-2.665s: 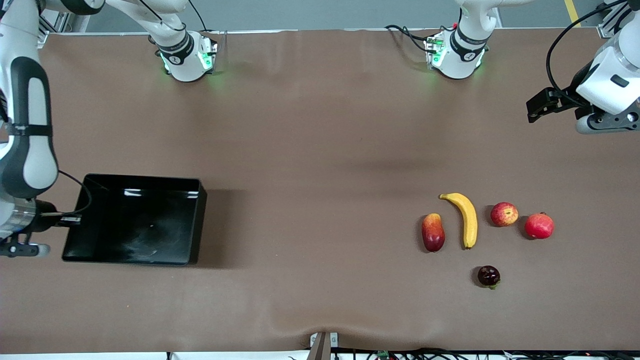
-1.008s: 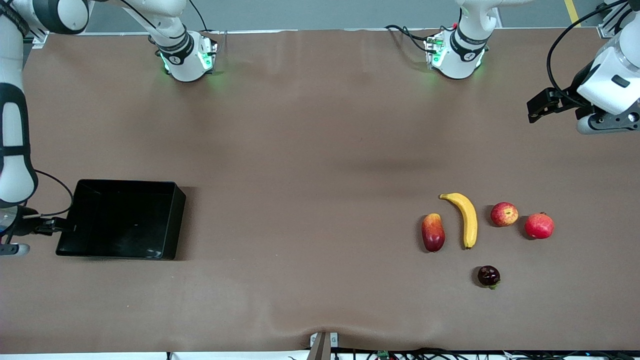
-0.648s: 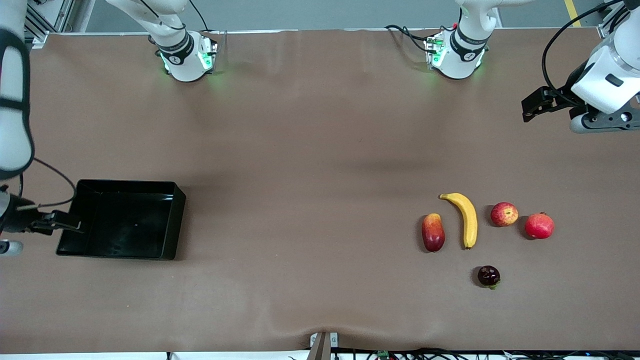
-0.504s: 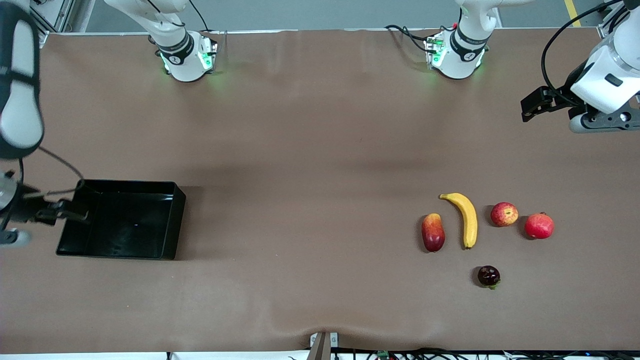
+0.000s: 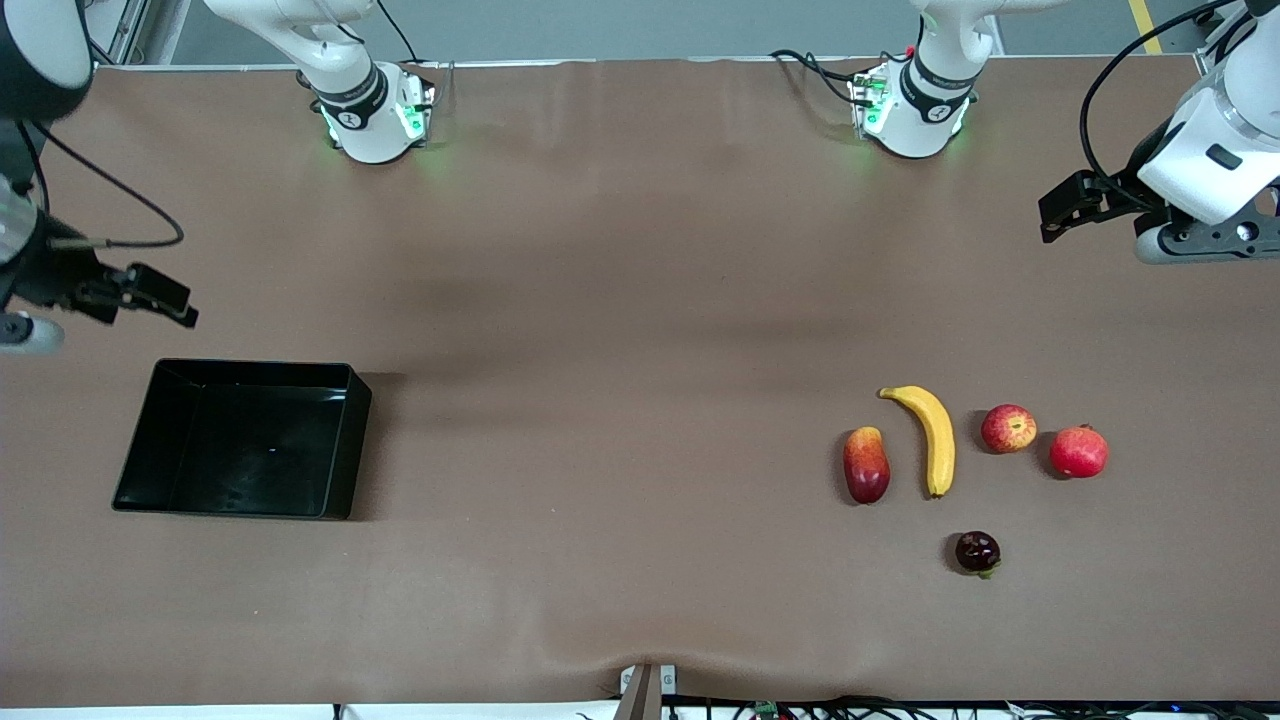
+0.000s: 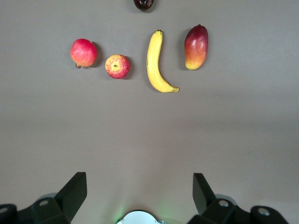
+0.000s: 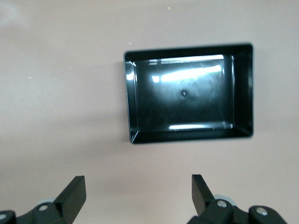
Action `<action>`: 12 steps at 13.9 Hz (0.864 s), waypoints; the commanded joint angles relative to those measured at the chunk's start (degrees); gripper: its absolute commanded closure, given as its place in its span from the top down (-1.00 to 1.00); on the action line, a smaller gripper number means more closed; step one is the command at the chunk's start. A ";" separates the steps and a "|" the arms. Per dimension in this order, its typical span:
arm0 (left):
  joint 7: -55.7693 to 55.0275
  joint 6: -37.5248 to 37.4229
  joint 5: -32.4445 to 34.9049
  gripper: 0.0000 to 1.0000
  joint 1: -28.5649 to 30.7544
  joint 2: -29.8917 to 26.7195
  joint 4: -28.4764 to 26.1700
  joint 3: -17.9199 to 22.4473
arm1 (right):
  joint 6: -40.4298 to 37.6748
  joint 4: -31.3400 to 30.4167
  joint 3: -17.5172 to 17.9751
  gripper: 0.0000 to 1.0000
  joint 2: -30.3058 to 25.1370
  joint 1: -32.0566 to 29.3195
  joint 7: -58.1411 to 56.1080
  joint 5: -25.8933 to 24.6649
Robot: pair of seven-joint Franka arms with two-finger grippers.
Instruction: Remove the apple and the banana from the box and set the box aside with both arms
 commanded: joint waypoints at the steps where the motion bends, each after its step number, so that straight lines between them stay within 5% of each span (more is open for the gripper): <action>1: 0.80 0.03 -1.05 1.00 0.34 -1.18 -0.18 -0.11 | -2.88 -0.08 -0.46 1.00 -1.42 -0.47 4.96 -0.58; 12: 0.89 -0.06 -1.13 1.00 0.08 -0.22 3.08 -0.11 | -9.23 4.50 -0.63 1.00 -0.81 -1.96 4.44 0.48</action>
